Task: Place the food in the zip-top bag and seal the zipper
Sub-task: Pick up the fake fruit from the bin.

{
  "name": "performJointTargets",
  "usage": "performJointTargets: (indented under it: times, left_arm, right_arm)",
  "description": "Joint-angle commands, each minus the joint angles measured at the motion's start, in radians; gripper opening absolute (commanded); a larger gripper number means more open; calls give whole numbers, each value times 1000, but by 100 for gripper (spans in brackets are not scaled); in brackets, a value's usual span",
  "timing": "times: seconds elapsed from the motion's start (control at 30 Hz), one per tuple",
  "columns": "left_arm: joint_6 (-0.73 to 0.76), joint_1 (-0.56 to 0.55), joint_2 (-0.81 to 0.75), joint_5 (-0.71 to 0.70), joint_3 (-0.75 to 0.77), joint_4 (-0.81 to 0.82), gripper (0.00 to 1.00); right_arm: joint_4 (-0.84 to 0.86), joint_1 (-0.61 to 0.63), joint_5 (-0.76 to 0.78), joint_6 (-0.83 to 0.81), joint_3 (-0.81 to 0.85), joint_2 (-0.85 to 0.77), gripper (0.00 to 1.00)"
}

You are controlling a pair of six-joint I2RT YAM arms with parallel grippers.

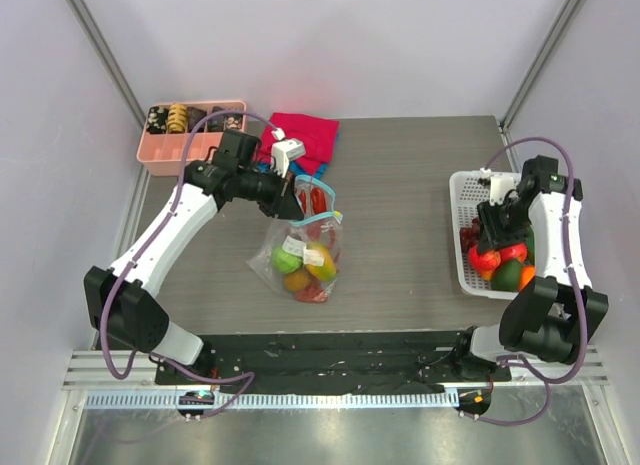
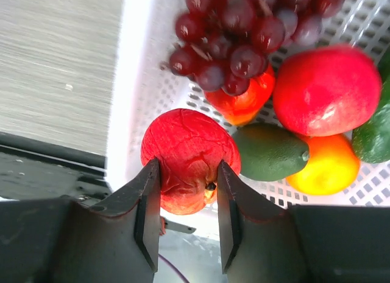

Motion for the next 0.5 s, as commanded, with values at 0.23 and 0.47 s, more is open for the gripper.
performJointTargets:
  times: [0.23,0.47]
  left_arm:
    - [179,-66,6,117,86,-19,0]
    - [227,-118,31,137,119,-36,0]
  right_arm:
    - [-19,0,-338,171,392,55,1]
    - [291,163,-539,511,443,70,1]
